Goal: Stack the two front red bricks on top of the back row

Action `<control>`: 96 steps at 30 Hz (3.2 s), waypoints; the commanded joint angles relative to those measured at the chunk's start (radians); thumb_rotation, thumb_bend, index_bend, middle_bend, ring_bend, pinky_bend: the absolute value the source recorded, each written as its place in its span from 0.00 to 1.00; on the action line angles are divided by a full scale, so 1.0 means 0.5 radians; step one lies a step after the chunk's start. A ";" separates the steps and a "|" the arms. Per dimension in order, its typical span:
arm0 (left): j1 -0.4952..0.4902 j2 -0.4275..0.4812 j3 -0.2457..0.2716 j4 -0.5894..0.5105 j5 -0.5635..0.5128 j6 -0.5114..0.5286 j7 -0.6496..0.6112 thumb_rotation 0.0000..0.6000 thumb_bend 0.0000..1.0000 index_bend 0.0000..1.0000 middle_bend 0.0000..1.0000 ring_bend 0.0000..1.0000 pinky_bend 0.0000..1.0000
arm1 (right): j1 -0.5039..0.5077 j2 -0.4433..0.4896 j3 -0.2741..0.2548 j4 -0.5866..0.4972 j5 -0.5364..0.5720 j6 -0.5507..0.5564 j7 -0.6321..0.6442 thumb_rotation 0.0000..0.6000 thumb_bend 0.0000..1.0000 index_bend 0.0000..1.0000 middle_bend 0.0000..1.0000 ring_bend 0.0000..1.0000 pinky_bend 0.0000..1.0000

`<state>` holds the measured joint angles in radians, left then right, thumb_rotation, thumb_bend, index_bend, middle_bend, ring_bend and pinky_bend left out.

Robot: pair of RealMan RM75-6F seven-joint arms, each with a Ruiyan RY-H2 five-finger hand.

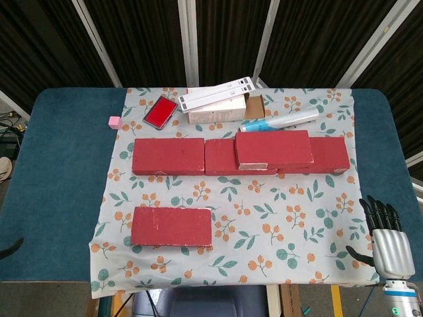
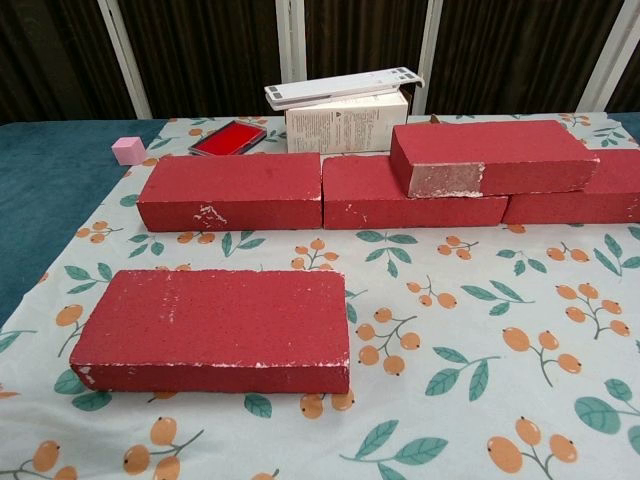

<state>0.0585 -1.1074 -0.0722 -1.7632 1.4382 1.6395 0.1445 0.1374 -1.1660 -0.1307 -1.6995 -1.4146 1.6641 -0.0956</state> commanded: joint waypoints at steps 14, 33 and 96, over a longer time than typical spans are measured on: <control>-0.470 0.405 -0.141 -0.629 -0.249 -0.716 0.282 1.00 0.00 0.00 0.00 0.00 0.09 | -0.075 0.041 0.069 0.060 -0.082 -0.031 0.185 1.00 0.15 0.00 0.00 0.00 0.00; -1.342 0.407 -0.284 -1.186 -1.480 -1.189 1.369 1.00 0.00 0.00 0.00 0.00 0.09 | -0.109 0.061 0.152 0.037 -0.027 -0.143 0.166 1.00 0.15 0.00 0.00 0.00 0.00; -2.065 -0.885 0.003 -0.789 -2.104 -0.489 1.794 1.00 0.00 0.00 0.00 0.00 0.09 | -0.203 0.074 0.331 0.062 -0.033 -0.263 0.258 1.00 0.15 0.00 0.00 0.00 0.00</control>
<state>-0.9735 -1.5496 -0.0708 -2.1582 0.3861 1.3950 1.0414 0.0361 -1.1293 0.0347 -1.6685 -1.4314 1.5326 0.0335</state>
